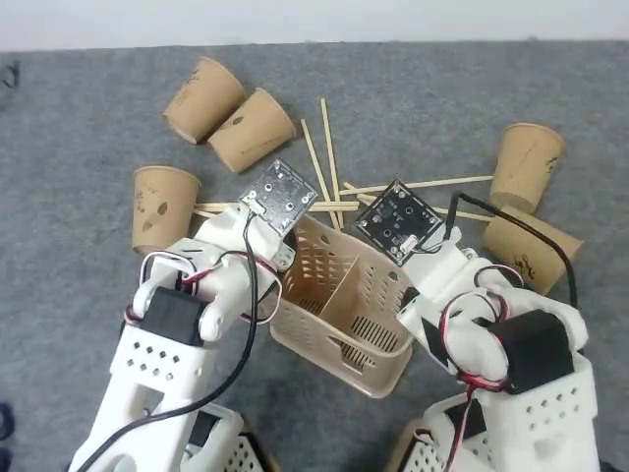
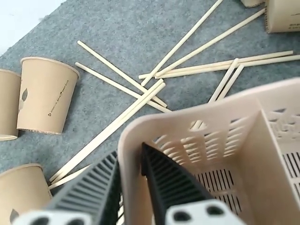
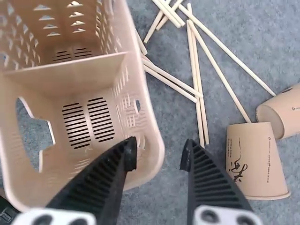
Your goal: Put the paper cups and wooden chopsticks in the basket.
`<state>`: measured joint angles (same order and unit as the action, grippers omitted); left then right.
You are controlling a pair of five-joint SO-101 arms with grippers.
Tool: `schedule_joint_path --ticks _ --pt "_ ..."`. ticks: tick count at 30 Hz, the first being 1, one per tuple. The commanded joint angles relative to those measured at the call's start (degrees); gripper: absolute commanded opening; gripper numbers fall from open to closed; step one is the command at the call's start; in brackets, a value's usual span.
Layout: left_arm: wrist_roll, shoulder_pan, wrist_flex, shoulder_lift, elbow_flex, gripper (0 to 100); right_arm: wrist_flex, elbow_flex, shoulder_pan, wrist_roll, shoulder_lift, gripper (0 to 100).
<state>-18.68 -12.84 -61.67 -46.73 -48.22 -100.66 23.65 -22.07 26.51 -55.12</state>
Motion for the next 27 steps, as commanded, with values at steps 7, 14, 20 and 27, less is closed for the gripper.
schedule_joint_path --ticks 7,14,20,27 --pt "0.0 1.6 0.5 1.7 -5.4 1 2.2 9.8 2.1 4.7 -0.6 1.6" --pt "-1.2 1.6 -1.6 1.6 -5.0 2 7.6 10.3 2.2 11.5 -0.6 0.7" --pt "-7.0 4.0 -10.8 1.6 0.0 21 18.3 10.5 6.5 25.8 -0.4 0.7" --pt "-8.4 7.7 -12.2 1.6 3.2 33 26.9 11.7 7.8 30.2 -0.1 0.7"
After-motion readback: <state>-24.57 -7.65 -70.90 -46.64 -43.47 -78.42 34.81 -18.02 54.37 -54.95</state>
